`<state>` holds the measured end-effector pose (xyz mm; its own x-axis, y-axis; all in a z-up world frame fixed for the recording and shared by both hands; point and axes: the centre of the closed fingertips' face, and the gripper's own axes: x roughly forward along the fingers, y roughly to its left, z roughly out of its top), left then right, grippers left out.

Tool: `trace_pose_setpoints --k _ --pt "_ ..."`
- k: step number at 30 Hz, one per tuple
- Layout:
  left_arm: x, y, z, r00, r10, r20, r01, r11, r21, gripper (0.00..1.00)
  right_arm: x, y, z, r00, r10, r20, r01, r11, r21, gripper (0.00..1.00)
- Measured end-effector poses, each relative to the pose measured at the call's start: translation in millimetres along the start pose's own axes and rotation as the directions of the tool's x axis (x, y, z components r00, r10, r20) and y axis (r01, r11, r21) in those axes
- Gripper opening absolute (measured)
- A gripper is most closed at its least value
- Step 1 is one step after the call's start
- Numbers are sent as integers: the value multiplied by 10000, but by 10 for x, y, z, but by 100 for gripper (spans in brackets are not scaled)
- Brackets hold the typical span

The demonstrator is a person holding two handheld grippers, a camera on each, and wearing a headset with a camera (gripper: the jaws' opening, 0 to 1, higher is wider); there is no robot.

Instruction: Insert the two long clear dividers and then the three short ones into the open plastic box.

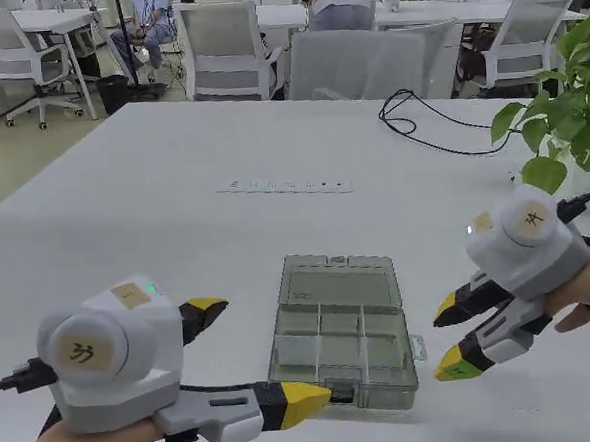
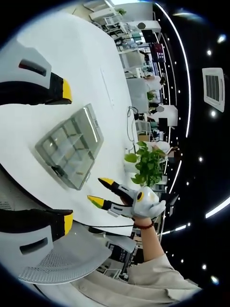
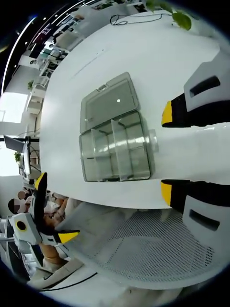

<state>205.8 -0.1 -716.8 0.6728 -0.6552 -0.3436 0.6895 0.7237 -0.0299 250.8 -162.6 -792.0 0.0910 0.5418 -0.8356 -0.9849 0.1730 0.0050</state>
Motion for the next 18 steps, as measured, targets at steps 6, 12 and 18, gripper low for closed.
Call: trace_pose_setpoints --k 6,12,18 --pt "15 -2 -10 10000 52 -64 -53 10000 -44 90 -45 -25 -295 9990 -52 -446 56 9999 90 45" --pt "21 -4 -4 9998 151 -116 -150 9998 89 89 -74 -57 -546 9964 -97 -842 107 9999 112 45" --pt "29 4 36 9996 283 -27 -282 9994 187 89 -86 -71 -768 9906 -121 -1360 97 9998 -186 45"
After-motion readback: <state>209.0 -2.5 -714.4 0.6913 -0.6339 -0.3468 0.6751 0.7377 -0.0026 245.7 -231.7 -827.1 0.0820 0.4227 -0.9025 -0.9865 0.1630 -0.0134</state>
